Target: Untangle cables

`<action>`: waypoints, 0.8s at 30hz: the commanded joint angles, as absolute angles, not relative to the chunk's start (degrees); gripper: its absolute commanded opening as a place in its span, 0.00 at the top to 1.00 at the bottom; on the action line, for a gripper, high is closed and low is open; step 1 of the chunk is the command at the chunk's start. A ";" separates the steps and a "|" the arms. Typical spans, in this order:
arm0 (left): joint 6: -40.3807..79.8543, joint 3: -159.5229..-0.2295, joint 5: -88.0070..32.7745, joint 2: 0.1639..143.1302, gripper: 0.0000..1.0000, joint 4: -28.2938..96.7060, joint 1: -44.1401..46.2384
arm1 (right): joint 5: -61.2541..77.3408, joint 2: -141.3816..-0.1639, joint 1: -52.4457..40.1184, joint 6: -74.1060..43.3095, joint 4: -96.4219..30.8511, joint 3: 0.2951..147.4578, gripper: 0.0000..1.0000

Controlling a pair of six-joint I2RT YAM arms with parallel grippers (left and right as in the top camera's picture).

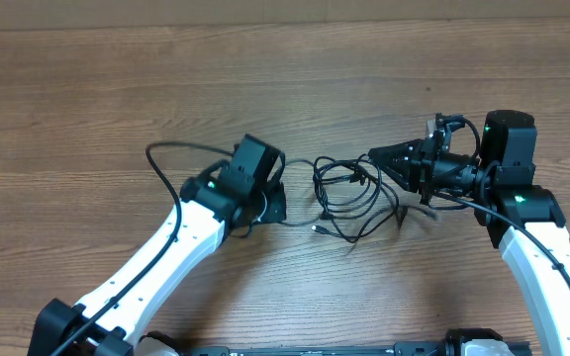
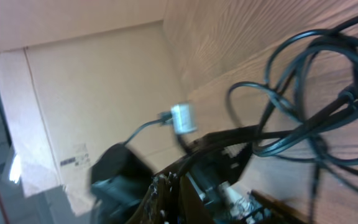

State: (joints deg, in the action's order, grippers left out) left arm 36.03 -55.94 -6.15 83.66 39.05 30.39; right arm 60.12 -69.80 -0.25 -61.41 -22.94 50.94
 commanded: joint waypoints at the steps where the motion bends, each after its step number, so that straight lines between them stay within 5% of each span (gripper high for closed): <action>1: 42.63 -51.44 -12.64 83.90 0.96 34.33 30.46 | 63.20 -68.84 -0.16 -61.32 -20.34 51.44 0.96; 6: 46.78 -46.89 -16.05 83.90 0.96 24.03 30.52 | 64.14 -68.84 -2.50 -65.80 -2.55 51.44 0.96; 12: 40.32 -46.81 -7.64 83.81 0.96 26.63 29.65 | 71.81 -68.84 -2.46 -59.75 17.72 51.44 0.96; 18: 34.39 -46.83 -6.83 83.46 0.96 31.18 24.14 | 73.82 -69.01 -2.63 -39.62 -4.01 51.44 0.82; 22: 34.46 -46.83 -6.83 83.46 0.94 32.49 21.41 | 56.86 -69.34 -2.63 -29.69 -28.29 51.44 0.77; 23: 34.46 -46.83 -6.81 83.46 0.84 32.88 20.97 | 52.60 -69.43 -2.63 -28.84 -32.42 51.44 0.77; 24: 34.46 -46.83 -6.81 83.46 0.53 33.30 20.53 | 49.10 -69.45 -2.63 -27.92 -35.99 51.44 0.77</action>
